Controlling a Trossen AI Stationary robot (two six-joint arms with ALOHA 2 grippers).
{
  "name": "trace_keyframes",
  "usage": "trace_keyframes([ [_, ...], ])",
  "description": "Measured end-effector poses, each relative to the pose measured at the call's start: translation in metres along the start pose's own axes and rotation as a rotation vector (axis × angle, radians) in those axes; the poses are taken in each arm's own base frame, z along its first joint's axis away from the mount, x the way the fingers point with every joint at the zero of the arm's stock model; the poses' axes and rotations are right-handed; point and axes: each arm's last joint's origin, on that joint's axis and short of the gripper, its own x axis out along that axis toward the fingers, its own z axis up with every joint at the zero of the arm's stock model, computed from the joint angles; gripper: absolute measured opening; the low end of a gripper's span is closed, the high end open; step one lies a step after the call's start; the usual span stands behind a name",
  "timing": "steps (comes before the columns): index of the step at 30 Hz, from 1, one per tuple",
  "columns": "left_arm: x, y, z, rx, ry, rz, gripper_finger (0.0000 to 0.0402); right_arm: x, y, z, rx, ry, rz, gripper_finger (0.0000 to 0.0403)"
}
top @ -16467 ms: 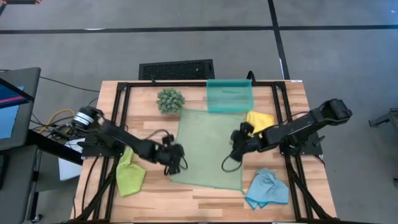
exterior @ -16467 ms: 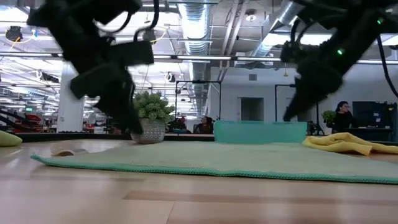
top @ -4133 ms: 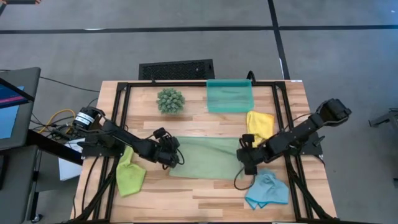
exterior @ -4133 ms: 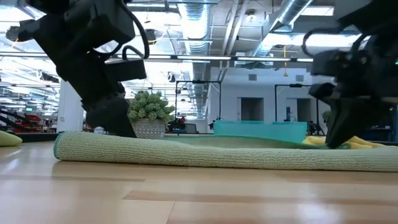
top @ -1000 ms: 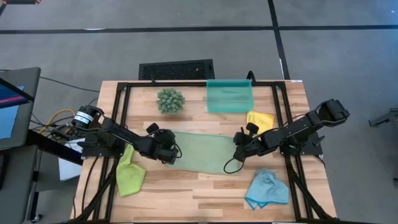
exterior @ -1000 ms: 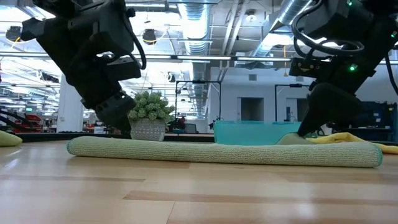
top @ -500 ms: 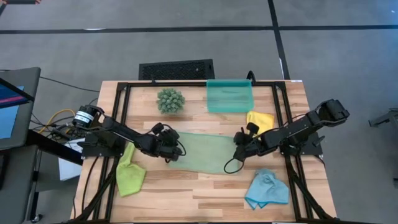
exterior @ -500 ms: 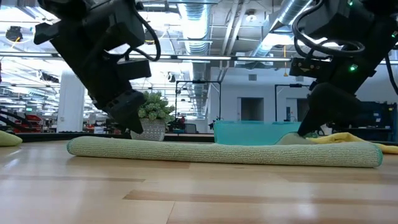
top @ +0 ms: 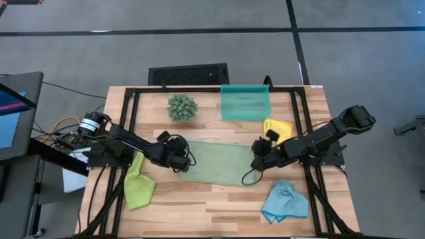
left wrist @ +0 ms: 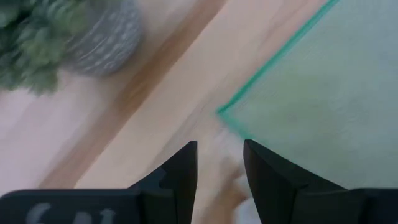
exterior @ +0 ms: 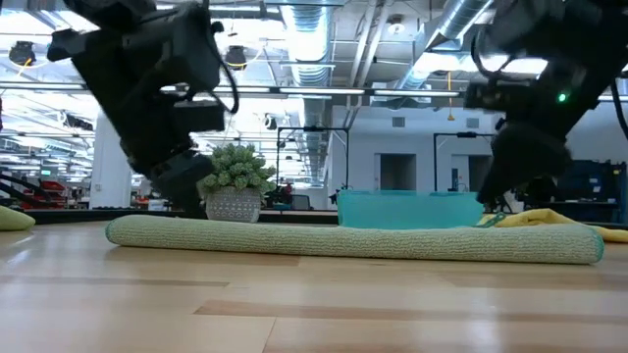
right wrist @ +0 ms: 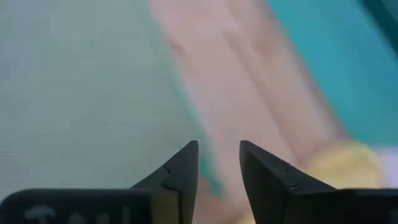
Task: Roll microfiber towels into tight, uniform cylinder then place into a basket
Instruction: Roll the dark green microfiber cloth
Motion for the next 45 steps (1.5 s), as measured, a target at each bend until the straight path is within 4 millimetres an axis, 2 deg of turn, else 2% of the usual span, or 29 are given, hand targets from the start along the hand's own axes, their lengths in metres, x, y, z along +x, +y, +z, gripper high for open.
trace_keyframes([
  [5,-0.010,-0.015,0.013,0.065,0.019,-0.167,0.0123,0.000,0.023,0.008,-0.118,-0.035,0.320,0.0128],
  [10,-0.010,-0.024,0.012,0.131,0.090,-0.330,0.0123,0.007,0.039,0.004,-0.246,-0.016,0.471,0.0111],
  [17,-0.006,-0.018,-0.006,0.177,0.192,-0.314,0.0123,0.013,0.053,-0.008,-0.367,0.060,0.528,0.0101],
  [21,-0.008,-0.011,-0.010,0.174,0.171,-0.155,0.0123,0.003,0.052,-0.001,-0.373,0.072,0.546,0.0100],
  [25,-0.020,-0.014,0.005,0.174,0.123,-0.116,0.0123,-0.020,0.055,0.016,-0.339,-0.038,0.588,0.0100],
  [29,-0.034,-0.024,0.013,0.200,0.090,-0.152,0.0123,-0.026,0.061,0.021,-0.343,-0.140,0.578,0.0100],
  [34,-0.041,-0.032,0.008,0.228,0.107,-0.238,0.0123,-0.009,0.076,0.019,-0.404,-0.164,0.584,0.0087],
  [39,-0.033,-0.028,-0.013,0.204,0.216,-0.259,0.0123,0.014,0.084,0.007,-0.457,-0.040,0.665,0.0045],
  [42,-0.027,-0.022,-0.024,0.206,0.245,-0.242,0.0123,0.020,0.088,0.007,-0.454,-0.017,0.722,0.0018],
  [45,-0.023,-0.018,-0.028,0.222,0.197,-0.181,0.0123,0.019,0.089,0.007,-0.454,-0.005,0.790,0.0007],
])
